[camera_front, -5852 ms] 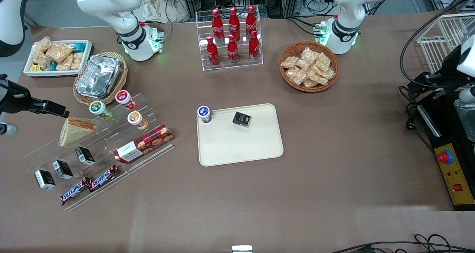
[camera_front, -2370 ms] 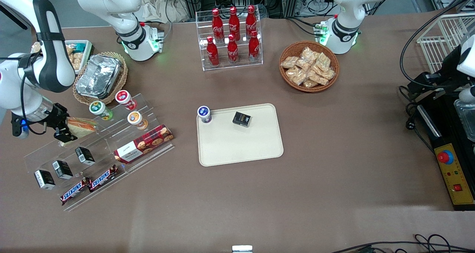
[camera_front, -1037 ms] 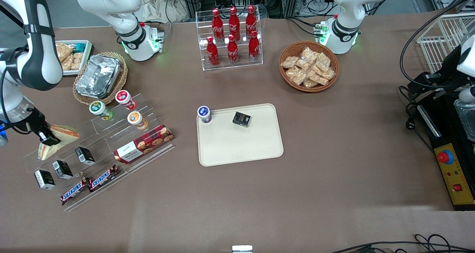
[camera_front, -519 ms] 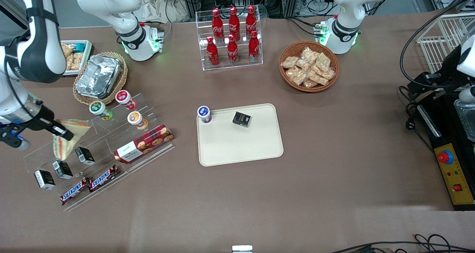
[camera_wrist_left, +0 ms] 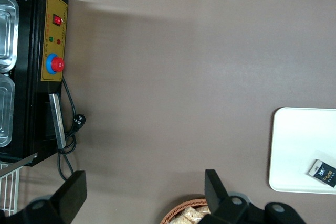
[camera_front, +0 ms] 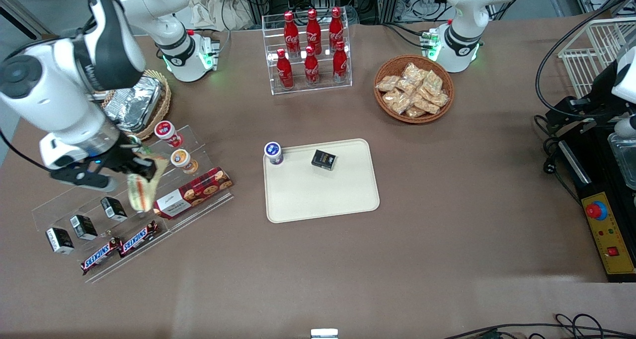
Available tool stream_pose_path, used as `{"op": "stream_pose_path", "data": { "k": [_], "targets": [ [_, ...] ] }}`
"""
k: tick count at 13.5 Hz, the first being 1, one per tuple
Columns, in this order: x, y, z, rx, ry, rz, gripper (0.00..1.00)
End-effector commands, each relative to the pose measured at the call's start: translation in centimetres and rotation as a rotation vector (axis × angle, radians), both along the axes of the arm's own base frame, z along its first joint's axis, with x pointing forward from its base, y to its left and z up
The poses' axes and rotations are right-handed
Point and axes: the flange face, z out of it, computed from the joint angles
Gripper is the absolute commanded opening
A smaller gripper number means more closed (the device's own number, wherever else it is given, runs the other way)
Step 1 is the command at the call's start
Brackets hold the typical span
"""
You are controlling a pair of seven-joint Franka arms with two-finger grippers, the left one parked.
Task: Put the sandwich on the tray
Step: 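Lift the sandwich with the right gripper and carry it toward the cream tray, then lower the held sandwich onto the cream tray and open the right gripper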
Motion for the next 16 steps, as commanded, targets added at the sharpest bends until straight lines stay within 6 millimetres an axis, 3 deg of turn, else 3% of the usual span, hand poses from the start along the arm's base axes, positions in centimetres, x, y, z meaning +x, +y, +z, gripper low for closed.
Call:
{"op": "stream_pose_path", "data": {
  "k": [1,5,7,9,14,16],
  "targets": [
    [-1.2,5.4,0.4,-0.006,0.002,0.136,0.28],
    [-3.3,15.1,-1.9,-0.019,-0.027,0.344,0.28],
    [-2.9,19.8,-3.2,-0.042,-0.034,0.481,0.28],
    [-1.8,21.3,-7.4,-0.07,0.005,0.562,0.28],
    [1.5,24.6,-12.8,-0.1,-0.095,0.844,0.28],
    [1.7,26.1,-14.8,-0.105,-0.104,0.915,0.28]
  ]
}}
